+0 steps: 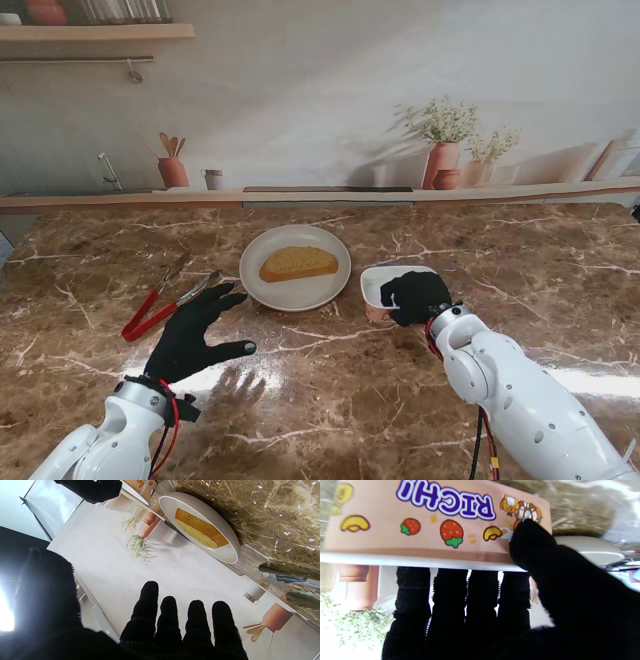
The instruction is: Pack bread into a bento box with kitchen tongs
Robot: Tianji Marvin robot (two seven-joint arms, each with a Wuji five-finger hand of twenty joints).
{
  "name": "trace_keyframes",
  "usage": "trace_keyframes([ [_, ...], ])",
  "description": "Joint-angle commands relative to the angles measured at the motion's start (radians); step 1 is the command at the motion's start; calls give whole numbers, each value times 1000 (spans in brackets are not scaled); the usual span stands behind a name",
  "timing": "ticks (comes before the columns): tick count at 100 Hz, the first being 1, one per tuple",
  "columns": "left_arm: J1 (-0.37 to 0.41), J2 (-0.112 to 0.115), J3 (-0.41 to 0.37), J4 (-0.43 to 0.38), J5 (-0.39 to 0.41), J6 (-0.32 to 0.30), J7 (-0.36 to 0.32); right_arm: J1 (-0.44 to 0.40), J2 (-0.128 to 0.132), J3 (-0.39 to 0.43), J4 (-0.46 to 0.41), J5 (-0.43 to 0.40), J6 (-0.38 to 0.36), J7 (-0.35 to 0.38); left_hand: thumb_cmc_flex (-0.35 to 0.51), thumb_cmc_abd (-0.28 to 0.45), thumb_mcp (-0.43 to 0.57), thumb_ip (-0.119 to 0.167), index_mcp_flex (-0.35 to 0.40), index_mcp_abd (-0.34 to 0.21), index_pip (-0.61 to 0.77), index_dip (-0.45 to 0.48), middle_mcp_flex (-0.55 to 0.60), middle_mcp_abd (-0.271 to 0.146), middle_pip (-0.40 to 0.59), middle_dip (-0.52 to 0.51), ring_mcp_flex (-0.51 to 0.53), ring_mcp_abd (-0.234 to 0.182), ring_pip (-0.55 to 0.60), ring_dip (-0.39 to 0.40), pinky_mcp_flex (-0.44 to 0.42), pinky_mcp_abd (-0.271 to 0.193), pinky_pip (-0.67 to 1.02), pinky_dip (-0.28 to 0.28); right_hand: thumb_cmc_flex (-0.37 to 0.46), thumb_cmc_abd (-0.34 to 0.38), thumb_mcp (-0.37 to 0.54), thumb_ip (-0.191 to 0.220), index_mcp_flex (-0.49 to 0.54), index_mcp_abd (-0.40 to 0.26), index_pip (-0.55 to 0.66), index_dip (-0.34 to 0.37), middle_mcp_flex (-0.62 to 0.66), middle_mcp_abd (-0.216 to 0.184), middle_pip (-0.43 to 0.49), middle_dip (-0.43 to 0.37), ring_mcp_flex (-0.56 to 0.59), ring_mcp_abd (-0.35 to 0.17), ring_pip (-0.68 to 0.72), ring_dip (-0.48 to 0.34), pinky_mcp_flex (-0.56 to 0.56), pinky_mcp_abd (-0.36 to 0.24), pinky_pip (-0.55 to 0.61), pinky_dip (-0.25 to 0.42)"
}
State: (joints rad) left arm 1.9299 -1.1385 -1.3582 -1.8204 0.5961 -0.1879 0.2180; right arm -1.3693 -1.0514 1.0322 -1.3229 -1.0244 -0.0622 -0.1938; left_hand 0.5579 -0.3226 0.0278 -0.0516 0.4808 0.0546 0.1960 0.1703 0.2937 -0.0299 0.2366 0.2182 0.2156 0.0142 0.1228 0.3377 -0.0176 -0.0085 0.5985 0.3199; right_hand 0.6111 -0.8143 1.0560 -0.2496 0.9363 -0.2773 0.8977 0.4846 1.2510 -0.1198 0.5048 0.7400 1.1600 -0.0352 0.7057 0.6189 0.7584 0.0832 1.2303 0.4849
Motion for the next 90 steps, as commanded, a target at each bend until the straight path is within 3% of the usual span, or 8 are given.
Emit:
trace_keyframes([
  [1,12,-1,-2,1,3,0,7,-49,-10,-12,-31,-7,5,0,5,32,-15,44,10,2,-7,-3,22,-1,-20,-12,5,-39,-21,-13,-5,-51,-11,-12,42,-8,38,-27,35,-37,55,-11,53,3,18,-8,51,12,19,19,47,19,61,27],
  [38,22,-1,-6,1,8,-12,13,-218,-13,-54,-231,-36,11,-24,7,34,-14,43,14,1,-4,-1,24,-1,-19,-11,6,-40,-21,-13,-4,-52,-18,-14,48,-41,44,-34,59,-17,73,-49,88,26,14,-33,96,29,17,12,115,29,100,-26],
  [60,29,-1,-9,0,14,-17,21,-201,-33,-160,-233,35,26,-69,7,38,-14,42,12,2,-6,-1,23,0,-20,-11,5,-39,-21,-13,-4,-52,-23,-15,42,-47,57,-32,55,-1,76,-67,88,35,19,-31,94,35,24,19,124,27,143,-36],
  [90,44,-2,-23,-4,19,-13,23,-190,-54,-279,-276,88,135,-74,8,40,-14,42,15,5,-8,-1,23,2,-21,-12,3,-37,-22,-14,-4,-52,-27,-16,31,-26,54,-34,45,15,66,-92,83,42,16,-36,92,43,28,22,126,12,165,-42],
])
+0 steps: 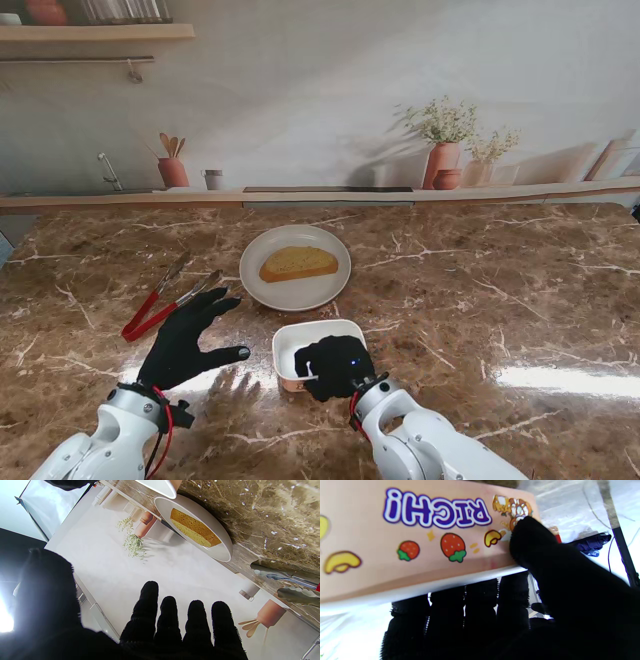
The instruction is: Pack bread into a bento box with kitchen tongs
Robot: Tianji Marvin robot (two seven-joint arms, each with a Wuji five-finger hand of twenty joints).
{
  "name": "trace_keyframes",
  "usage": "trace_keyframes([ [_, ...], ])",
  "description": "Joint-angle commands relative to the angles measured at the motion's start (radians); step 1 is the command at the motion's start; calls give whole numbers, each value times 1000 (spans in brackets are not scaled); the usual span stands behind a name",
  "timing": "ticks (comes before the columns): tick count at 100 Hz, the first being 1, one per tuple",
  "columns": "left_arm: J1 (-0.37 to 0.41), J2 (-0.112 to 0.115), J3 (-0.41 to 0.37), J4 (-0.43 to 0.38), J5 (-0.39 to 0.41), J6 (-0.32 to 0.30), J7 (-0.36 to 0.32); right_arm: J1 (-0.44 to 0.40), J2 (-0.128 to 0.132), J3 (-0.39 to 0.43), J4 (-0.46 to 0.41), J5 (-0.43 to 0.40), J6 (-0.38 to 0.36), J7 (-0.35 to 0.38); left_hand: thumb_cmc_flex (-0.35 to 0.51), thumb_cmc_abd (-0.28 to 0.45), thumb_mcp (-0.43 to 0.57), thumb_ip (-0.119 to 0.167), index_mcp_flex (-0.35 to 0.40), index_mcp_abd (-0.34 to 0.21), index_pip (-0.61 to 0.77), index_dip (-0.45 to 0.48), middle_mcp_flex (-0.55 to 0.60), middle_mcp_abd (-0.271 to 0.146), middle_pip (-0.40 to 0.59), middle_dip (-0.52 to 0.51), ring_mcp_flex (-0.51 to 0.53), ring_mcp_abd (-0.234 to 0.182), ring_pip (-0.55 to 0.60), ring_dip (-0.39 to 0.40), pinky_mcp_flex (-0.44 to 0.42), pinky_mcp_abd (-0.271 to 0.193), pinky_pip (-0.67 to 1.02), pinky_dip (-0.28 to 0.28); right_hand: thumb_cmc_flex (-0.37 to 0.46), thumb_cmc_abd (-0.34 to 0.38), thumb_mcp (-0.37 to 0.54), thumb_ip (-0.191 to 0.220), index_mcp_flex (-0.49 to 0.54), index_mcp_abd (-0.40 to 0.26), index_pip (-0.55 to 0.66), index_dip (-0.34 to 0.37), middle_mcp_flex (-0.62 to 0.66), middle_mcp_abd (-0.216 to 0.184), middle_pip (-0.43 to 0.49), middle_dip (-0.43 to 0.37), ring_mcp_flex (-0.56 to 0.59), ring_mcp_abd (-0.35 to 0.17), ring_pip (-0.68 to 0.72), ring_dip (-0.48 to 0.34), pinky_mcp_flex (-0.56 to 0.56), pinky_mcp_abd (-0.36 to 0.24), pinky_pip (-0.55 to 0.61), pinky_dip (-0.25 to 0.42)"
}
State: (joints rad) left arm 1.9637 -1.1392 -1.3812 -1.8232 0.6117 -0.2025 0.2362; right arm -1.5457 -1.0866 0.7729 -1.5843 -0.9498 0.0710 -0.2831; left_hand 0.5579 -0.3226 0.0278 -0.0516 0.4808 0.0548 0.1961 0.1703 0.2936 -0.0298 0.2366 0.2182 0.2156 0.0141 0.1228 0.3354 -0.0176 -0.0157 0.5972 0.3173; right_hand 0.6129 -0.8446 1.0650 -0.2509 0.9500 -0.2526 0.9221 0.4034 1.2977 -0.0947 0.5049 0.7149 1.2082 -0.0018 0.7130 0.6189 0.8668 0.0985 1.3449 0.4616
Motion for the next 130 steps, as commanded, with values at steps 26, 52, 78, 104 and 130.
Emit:
trace_keyframes([
  [26,18,-3,-4,-1,6,-1,17,13,-31,-75,-5,48,26,15,10,41,-15,42,16,5,-10,-1,25,1,-22,-13,3,-40,-22,-12,-3,-45,-29,-14,24,16,36,-33,20,5,32,-37,36,19,9,-20,45,12,16,16,20,-9,56,-24],
  [52,25,-3,-10,-10,2,8,11,24,-41,-102,9,90,61,24,12,41,-15,42,17,5,-10,-1,25,1,-21,-12,3,-39,-22,-12,-3,-46,-32,-14,-5,13,6,-38,-7,23,23,-95,17,21,-20,-49,25,11,-23,-13,1,-11,46,-38],
  [78,30,-4,-16,-12,1,8,14,22,-38,-96,6,81,50,28,11,41,-16,42,17,5,-10,0,26,3,-20,-12,4,-39,-22,-11,-2,-46,-33,-13,-258,29,-60,108,5,121,-359,156,-104,32,-71,-158,-72,28,-127,-56,-88,-9,-27,-26],
  [104,36,-1,-31,-19,2,5,-1,-55,-38,-10,-71,99,48,22,12,40,-17,42,15,5,-10,0,25,2,-20,-12,4,-39,-22,-11,-3,-43,-34,-13,-332,114,-146,121,-109,146,-472,145,-240,37,-139,-215,-195,24,-223,-91,-215,-24,-129,-18],
  [130,31,2,-48,-25,5,12,-23,-195,-27,159,-221,57,-19,0,13,38,-16,42,14,5,-11,0,24,4,-21,-12,2,-37,-22,-11,-3,-44,-36,-11,-315,268,-392,186,-217,159,-551,123,-388,41,-214,-292,-374,4,-384,-187,-395,-51,-350,-18],
])
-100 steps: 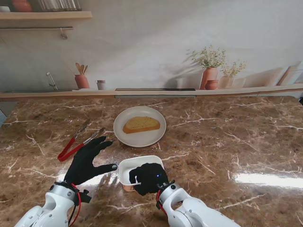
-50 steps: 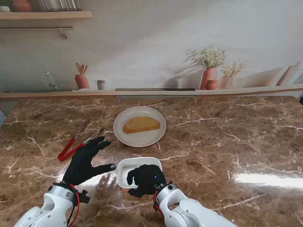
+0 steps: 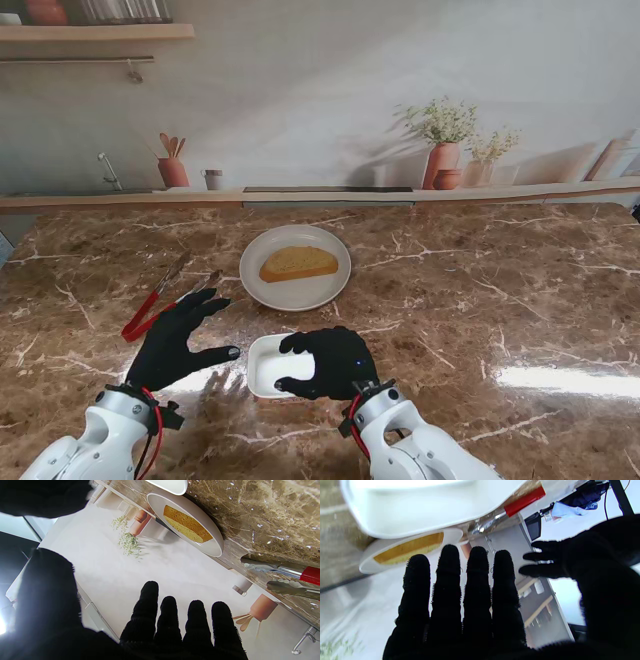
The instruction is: Pack bread into a bento box with kitchen tongs
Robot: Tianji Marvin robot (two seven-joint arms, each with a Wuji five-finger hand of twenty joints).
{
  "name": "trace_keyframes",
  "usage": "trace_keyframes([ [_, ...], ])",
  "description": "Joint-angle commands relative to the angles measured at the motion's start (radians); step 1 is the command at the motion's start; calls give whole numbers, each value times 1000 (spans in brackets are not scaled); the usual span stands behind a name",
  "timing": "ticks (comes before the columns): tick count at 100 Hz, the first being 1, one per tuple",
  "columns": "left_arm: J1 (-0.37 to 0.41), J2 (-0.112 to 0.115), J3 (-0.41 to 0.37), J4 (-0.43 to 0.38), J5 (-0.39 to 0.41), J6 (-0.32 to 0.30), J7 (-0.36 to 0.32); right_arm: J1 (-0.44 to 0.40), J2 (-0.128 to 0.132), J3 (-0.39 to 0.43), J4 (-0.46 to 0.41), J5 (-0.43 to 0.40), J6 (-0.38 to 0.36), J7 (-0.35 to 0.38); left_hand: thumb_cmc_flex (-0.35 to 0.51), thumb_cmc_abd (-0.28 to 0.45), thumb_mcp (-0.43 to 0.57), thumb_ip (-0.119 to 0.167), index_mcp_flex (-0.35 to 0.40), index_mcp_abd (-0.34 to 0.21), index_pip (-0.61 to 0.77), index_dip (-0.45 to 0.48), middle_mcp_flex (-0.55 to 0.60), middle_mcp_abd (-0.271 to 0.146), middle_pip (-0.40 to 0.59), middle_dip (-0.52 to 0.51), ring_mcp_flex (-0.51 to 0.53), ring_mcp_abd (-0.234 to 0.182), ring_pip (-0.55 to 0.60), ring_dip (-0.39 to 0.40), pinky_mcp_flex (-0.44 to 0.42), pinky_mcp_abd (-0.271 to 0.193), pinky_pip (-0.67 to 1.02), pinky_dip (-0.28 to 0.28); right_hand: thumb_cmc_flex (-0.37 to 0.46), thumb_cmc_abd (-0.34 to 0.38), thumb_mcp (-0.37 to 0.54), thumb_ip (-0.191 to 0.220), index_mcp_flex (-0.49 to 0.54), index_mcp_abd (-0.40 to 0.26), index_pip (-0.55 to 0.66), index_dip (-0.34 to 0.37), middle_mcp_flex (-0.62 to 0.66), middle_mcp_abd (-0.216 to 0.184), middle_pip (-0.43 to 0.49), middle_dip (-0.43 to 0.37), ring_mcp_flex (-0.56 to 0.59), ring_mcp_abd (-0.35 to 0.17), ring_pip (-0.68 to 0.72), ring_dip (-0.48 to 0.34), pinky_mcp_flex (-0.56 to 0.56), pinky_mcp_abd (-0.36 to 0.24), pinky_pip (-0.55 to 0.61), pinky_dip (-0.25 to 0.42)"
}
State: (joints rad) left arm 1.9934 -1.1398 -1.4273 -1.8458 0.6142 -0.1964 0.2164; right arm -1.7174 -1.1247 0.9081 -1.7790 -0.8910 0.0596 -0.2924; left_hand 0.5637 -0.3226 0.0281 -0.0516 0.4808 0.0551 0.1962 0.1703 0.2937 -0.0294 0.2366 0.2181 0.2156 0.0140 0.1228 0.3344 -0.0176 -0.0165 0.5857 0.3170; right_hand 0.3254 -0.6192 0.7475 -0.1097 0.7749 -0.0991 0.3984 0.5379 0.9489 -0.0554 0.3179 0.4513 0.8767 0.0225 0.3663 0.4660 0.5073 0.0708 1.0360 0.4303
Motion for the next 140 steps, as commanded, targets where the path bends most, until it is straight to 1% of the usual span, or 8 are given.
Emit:
trace_keyframes([
  [1,1,3,-3,-2,3,6,-4,-28,12,32,-31,-4,-12,10,6,38,-17,42,14,4,-11,0,23,3,-22,-12,2,-38,-22,-11,-3,-43,-24,-11,-38,39,-77,54,-47,7,-31,-13,-47,3,-35,-35,-52,-21,-48,-41,-43,-24,-53,10],
  [26,-18,10,-36,3,16,25,-44,-109,27,236,-96,-52,-86,58,9,34,-15,43,7,2,-12,-1,18,0,-23,-13,-1,-39,-24,-11,-3,-43,-25,-9,-157,6,30,68,-151,34,-111,-50,-192,7,-158,-184,-185,-66,-207,-197,-162,-104,-294,-120],
  [46,-44,21,-90,17,41,65,-110,-129,25,329,-81,-48,-86,74,13,19,-8,44,-32,11,-39,-18,-21,1,-28,-15,-29,-42,-31,-14,-4,-53,-78,-32,-170,13,37,71,-170,33,-123,-57,-230,9,-172,-207,-233,-74,-230,-223,-199,-118,-331,-152],
  [64,-76,30,-151,28,70,151,-171,-136,21,352,-56,-32,-61,60,34,-21,5,41,-113,41,-108,-59,-90,14,-32,-19,-79,-37,-39,-15,-1,-70,-168,-46,-161,7,39,71,-167,33,-120,-57,-228,12,-163,-210,-231,-73,-223,-227,-196,-113,-329,-155],
  [83,-129,42,-193,55,119,248,-240,-131,18,353,-30,-20,-53,47,79,-110,43,23,-125,129,-102,-59,-94,90,-10,-9,-90,37,-7,13,-5,-53,-189,-3,-153,2,37,70,-159,31,-114,-57,-217,10,-155,-211,-221,-74,-217,-228,-188,-109,-321,-155],
  [86,-140,44,-196,64,123,261,-256,-129,17,351,-26,-18,-53,45,3,-161,224,-5,-128,146,-97,-48,-94,106,4,7,-96,54,11,42,-3,-48,-218,35,-152,2,37,70,-157,31,-113,-57,-217,11,-155,-211,-222,-72,-217,-229,-189,-107,-320,-155],
  [101,-200,59,-192,109,117,348,-353,-122,12,342,-18,13,-56,38,-40,-224,349,-34,-167,210,-78,4,-113,165,-33,76,-147,104,28,107,-18,-11,-291,53,-147,-1,36,70,-156,30,-112,-57,-212,10,-151,-211,-226,-71,-218,-231,-194,-107,-320,-157],
  [140,-373,91,-131,264,100,444,-519,-117,7,339,-7,38,-53,25,-49,-233,340,-39,-200,229,-99,46,-139,175,-83,138,-169,115,8,131,-27,-6,-354,105,-148,-2,34,71,-154,31,-107,-58,-211,10,-149,-209,-230,-75,-218,-233,-196,-111,-320,-160],
])
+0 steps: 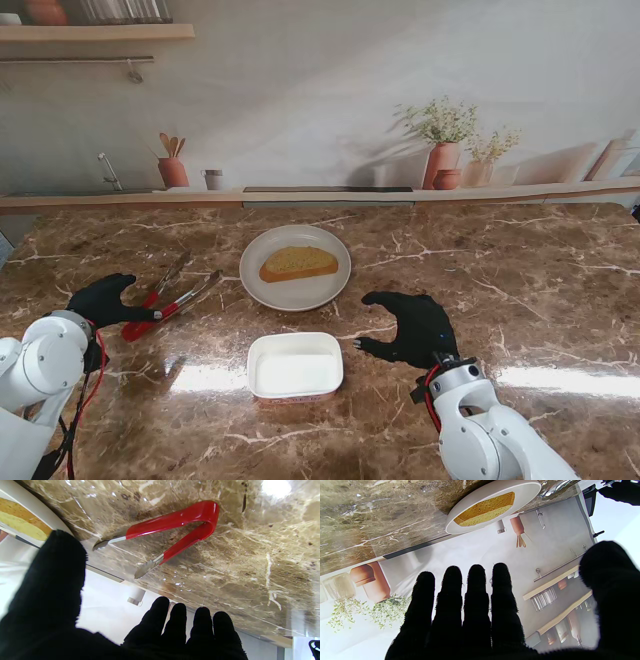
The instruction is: Pack bread into a bento box with kitchen tongs
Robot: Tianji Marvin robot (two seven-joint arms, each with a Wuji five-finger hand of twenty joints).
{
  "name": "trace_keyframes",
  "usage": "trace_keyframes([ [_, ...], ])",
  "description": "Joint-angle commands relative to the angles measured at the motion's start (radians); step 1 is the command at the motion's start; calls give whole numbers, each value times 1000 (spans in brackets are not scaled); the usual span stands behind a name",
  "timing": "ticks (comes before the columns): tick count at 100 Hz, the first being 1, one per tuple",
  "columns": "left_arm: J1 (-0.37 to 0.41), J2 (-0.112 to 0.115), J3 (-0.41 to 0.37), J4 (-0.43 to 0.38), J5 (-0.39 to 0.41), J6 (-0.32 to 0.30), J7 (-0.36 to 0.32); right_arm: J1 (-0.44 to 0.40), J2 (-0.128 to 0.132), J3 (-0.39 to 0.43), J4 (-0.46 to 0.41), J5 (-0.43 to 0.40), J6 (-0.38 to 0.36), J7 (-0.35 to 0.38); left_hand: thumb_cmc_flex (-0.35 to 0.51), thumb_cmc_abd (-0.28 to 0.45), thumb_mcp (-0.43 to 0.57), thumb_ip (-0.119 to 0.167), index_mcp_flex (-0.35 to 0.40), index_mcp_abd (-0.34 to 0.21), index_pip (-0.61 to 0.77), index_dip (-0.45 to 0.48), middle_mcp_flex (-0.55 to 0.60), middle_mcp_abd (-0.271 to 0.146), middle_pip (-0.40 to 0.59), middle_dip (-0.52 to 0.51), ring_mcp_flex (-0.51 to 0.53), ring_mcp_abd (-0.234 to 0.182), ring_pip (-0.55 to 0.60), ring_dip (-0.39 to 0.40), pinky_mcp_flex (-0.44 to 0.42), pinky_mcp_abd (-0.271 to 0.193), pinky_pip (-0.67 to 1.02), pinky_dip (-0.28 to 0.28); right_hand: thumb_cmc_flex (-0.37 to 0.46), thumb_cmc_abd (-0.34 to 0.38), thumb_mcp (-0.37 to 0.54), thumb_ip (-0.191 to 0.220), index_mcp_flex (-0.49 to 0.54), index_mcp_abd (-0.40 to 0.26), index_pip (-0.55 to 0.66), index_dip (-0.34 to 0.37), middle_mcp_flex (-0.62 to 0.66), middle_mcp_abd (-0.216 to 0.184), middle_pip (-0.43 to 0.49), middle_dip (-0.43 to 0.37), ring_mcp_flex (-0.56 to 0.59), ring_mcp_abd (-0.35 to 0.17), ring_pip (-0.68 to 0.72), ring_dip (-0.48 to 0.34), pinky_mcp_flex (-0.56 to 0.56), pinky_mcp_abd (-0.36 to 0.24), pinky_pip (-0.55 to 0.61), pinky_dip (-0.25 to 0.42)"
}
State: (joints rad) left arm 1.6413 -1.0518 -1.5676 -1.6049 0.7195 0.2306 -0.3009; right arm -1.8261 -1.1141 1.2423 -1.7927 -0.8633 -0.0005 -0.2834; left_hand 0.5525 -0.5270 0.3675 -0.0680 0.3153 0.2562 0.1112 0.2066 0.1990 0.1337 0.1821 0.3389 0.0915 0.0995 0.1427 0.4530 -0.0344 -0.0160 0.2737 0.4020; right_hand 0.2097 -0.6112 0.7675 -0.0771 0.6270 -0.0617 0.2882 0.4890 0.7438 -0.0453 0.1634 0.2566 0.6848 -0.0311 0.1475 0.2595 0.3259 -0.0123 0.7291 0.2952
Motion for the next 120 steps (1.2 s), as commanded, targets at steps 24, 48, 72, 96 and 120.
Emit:
trace_keyframes([
  [24,-73,12,60,76,-5,80,-42,-22,-2,22,7,8,9,25,-47,-32,-19,-26,-30,20,-15,19,-44,6,-30,22,-45,28,-12,17,-11,-10,-41,40,-31,-11,15,38,-2,-7,5,-10,0,1,7,-14,-32,-18,2,-29,-11,-26,-11,-27],
  [48,-117,13,109,137,-6,119,-44,-22,-4,26,8,3,15,10,-44,-41,-45,-27,-55,-5,14,61,-44,-18,-32,27,-43,15,-7,22,-11,-17,-34,65,-30,-12,14,38,1,-9,8,-10,3,-2,9,-13,-28,-20,5,-28,-9,-25,-7,-27],
  [72,-155,8,149,209,-22,130,-9,-23,-2,33,4,1,19,22,-37,-54,-35,-27,-76,-23,51,102,-46,-31,-32,44,-41,8,-2,30,-8,-23,-34,78,-31,-11,14,38,1,-11,8,-11,3,-2,8,-14,-28,-19,4,-29,-8,-26,-6,-29],
  [96,-187,6,183,264,-25,134,10,-28,-3,43,3,-1,28,23,-40,-54,-23,-29,-91,-37,112,147,-42,-39,-24,57,-38,5,4,36,-6,-27,-32,84,-29,-12,14,38,4,-11,10,-12,6,-2,9,-13,-24,-20,6,-28,-5,-25,-3,-30],
  [120,-204,-6,218,312,-42,115,76,-31,-3,42,-2,0,40,25,-43,-62,-14,-31,-132,-83,215,226,-35,-61,-6,64,-25,-7,14,43,-4,-29,-15,91,-27,-13,14,38,11,-13,14,-12,15,-1,12,-12,-16,-19,8,-27,1,-23,3,-29],
])
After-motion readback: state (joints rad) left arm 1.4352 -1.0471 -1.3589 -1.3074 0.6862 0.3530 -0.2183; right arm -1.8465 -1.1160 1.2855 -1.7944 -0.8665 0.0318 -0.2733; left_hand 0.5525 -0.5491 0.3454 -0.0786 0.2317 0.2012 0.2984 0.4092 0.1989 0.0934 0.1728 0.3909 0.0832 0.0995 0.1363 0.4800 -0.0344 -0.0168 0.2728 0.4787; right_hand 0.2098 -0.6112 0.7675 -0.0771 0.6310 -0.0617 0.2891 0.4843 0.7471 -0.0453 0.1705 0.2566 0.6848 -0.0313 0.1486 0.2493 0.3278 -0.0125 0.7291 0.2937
